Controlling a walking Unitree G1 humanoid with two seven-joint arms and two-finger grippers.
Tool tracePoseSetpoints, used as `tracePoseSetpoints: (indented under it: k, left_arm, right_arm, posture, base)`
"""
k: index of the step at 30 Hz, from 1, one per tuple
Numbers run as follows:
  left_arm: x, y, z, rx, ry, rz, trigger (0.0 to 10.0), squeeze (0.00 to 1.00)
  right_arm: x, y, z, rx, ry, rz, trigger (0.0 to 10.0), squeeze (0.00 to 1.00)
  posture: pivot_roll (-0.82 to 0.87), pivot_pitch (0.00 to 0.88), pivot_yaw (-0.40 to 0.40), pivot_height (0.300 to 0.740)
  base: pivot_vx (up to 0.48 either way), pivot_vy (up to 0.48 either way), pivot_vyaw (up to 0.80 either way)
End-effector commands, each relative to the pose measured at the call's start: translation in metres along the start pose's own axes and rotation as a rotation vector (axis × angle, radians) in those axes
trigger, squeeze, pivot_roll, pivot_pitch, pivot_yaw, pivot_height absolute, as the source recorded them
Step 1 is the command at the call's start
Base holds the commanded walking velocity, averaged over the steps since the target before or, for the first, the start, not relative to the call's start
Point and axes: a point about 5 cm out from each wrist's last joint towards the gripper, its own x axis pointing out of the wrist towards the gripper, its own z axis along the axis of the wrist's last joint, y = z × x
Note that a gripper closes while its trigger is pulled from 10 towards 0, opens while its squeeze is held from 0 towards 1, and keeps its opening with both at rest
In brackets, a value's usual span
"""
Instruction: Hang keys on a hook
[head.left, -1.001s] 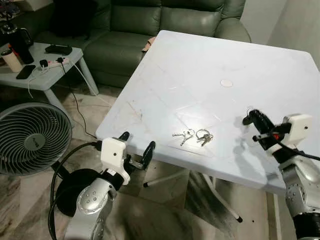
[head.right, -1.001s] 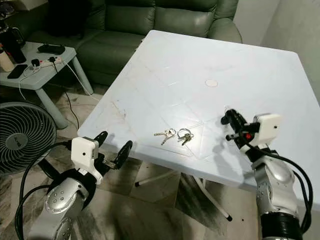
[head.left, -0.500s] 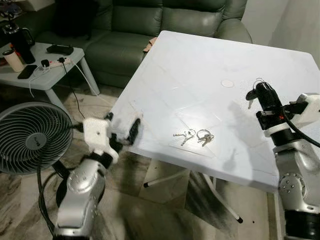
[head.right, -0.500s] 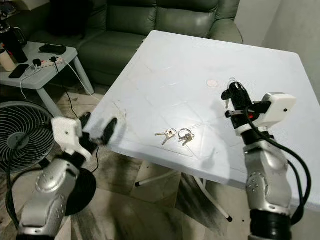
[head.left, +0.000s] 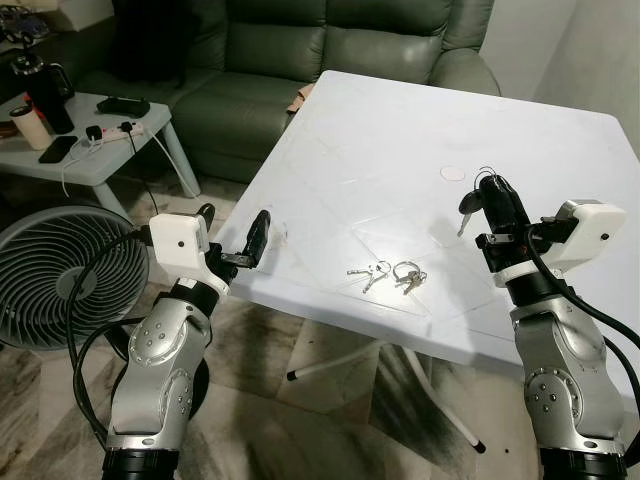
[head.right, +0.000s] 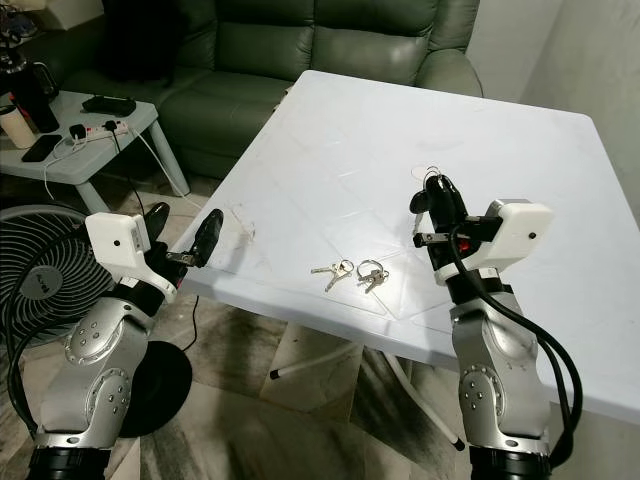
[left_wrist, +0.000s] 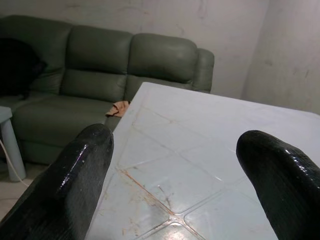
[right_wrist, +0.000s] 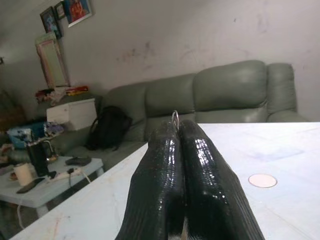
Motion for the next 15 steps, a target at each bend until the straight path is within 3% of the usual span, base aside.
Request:
tracePoseSetpoints:
  k: [1,8,15]
  left_arm:
    - [0.002,0.015,-0.006,-0.028,0.023,0.083,10.0,0.0]
    - [0.002,0.022,-0.021,-0.011,0.067,0.112,10.0,0.0]
    - [0.004,0.025,-0.026,-0.005,0.071,0.126,10.0,0.0]
  right_arm:
    - [-0.011,0.006,-0.018,-0.069,0.072,-0.044,10.0,0.0]
    - [-0.021,0.006,-0.041,-0.087,0.157,-0.095,10.0,0.0]
    - [-0.023,0.005,-0.048,-0.121,0.178,-0.122,10.0,0.0]
  posture:
    - [-0.02,0.0,0.011,0.732]
    - [-0.02,0.0,0.016,0.732]
    - [-0.02,0.0,0.02,0.732]
  base:
    - [0.0,0.0,0.0]
    - [0.0,0.0,0.0]
    - [0.0,0.0,0.0]
